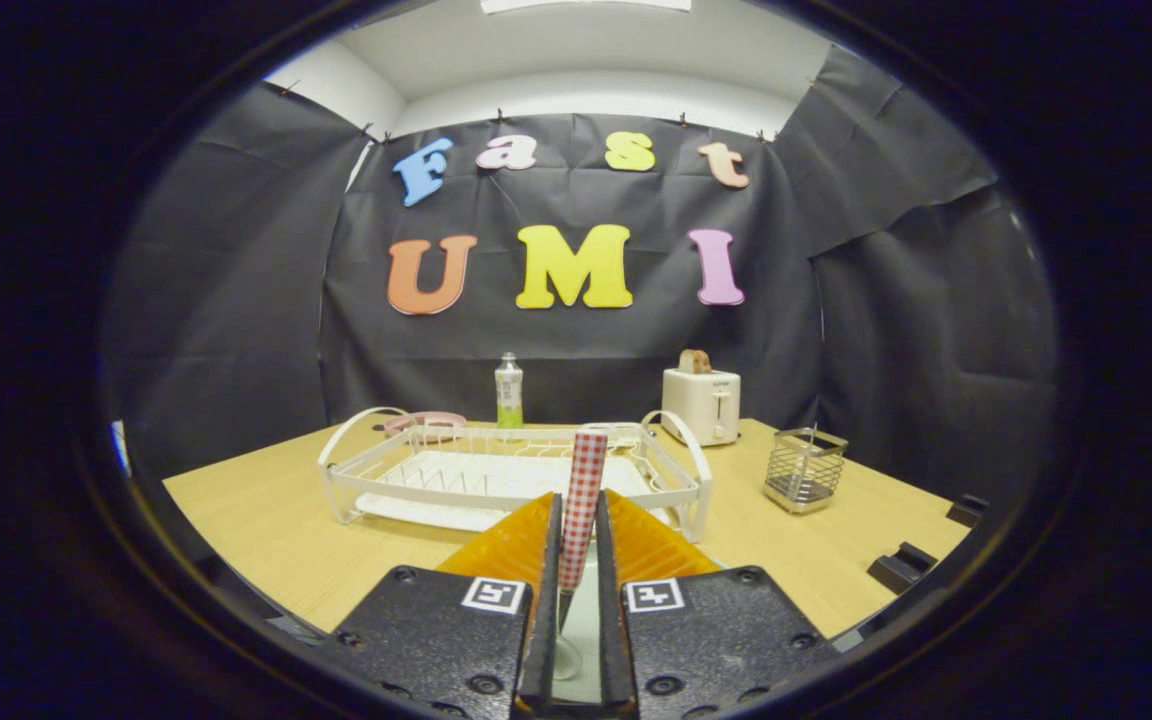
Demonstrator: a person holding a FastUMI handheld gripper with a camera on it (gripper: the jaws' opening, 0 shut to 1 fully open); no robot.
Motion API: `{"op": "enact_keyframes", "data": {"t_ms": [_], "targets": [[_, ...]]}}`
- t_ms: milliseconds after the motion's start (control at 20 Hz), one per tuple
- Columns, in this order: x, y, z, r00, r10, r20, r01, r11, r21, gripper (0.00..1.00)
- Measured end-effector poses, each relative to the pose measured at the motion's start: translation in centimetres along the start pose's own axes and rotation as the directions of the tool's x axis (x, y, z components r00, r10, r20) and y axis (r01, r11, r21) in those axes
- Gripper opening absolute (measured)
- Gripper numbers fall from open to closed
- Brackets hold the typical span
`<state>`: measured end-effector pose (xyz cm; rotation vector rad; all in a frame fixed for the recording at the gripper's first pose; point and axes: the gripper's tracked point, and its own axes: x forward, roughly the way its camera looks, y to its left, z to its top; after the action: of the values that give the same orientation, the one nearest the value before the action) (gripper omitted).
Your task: Take the plate from the dish rack, then take the spoon from the basket and place it into the plate.
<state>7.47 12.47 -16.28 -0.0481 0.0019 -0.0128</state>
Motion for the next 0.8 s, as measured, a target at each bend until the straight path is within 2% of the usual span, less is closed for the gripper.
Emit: {"op": "enact_keyframes", "data": {"t_ms": [50, 100, 300, 450, 600, 800], "targets": [[-0.2, -0.4, 0.2, 1.0, 0.013, -0.007, -0.013, 1.0, 0.001, 0.27], [-0.5, -0.7, 0.3, 1.0, 0.022, -0.018, -0.022, 1.0, -0.001, 0.35], [-2.0, -4.3, 1.9, 0.998, 0.002, -0.061, 0.001, 0.999, 0.046, 0.6], [-4.0, -5.0, 4.5, 0.997, 0.053, -0.049, -0.05, 0.997, 0.063, 0.97], [-6.3, -7.9, 6.4, 0.999, 0.006, -0.032, -0.005, 0.999, 0.053, 1.0], [-9.4, -9.5, 8.9, 1.0, 0.013, -0.011, -0.013, 0.997, 0.08, 1.0]]}}
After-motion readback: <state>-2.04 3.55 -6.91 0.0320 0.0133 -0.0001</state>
